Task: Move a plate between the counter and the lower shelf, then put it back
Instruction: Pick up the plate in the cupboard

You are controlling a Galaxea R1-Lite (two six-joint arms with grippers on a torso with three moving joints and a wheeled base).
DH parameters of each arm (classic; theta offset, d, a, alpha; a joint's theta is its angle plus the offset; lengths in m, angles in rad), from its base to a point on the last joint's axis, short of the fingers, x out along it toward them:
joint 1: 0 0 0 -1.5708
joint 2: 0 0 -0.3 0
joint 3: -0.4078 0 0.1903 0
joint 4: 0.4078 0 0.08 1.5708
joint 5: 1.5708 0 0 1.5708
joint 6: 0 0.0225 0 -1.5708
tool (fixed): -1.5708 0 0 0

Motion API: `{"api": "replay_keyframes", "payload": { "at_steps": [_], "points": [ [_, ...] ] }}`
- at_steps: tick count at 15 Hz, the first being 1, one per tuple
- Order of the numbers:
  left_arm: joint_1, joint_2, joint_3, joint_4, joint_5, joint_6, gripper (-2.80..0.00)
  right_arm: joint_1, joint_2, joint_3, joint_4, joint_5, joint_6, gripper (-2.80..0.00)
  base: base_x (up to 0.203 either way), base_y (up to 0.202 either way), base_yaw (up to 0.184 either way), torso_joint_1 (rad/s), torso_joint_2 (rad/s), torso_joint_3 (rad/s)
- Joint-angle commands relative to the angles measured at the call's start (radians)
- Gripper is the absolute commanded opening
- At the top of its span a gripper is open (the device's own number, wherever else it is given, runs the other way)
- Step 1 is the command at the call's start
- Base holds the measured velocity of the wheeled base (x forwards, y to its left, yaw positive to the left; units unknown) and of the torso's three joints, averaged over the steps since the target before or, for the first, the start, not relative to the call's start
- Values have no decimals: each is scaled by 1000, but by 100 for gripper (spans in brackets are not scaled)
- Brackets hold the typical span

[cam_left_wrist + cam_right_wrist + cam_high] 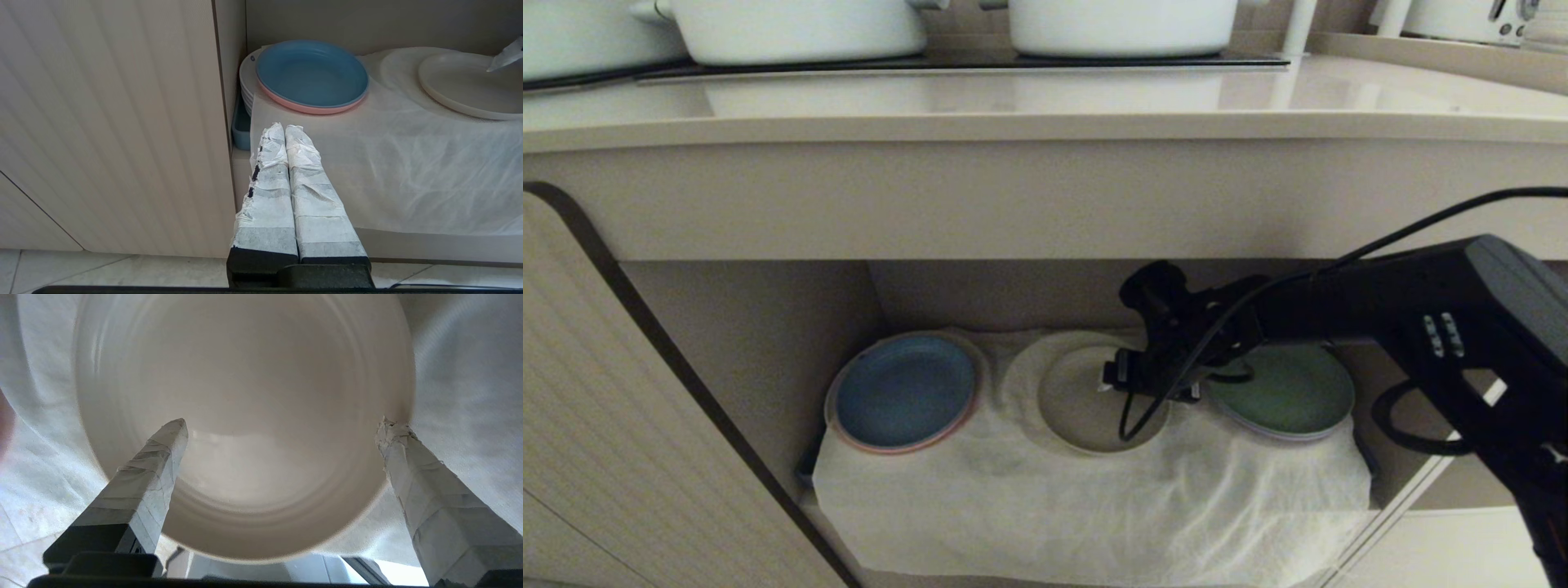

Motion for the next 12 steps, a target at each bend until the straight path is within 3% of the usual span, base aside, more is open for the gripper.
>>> {"api": "replay_keyframes", "payload": {
  "at_steps": [1,12],
  "points": [
    [0,0,0,0,0,0,-280,0,-8,0,20,-3,2,0,0,0,0,0,0,0],
    [0,0,0,0,0,0,-280,0,31,1,43,-34,-20,0,0,0,0,0,0,0]
  ]
}}
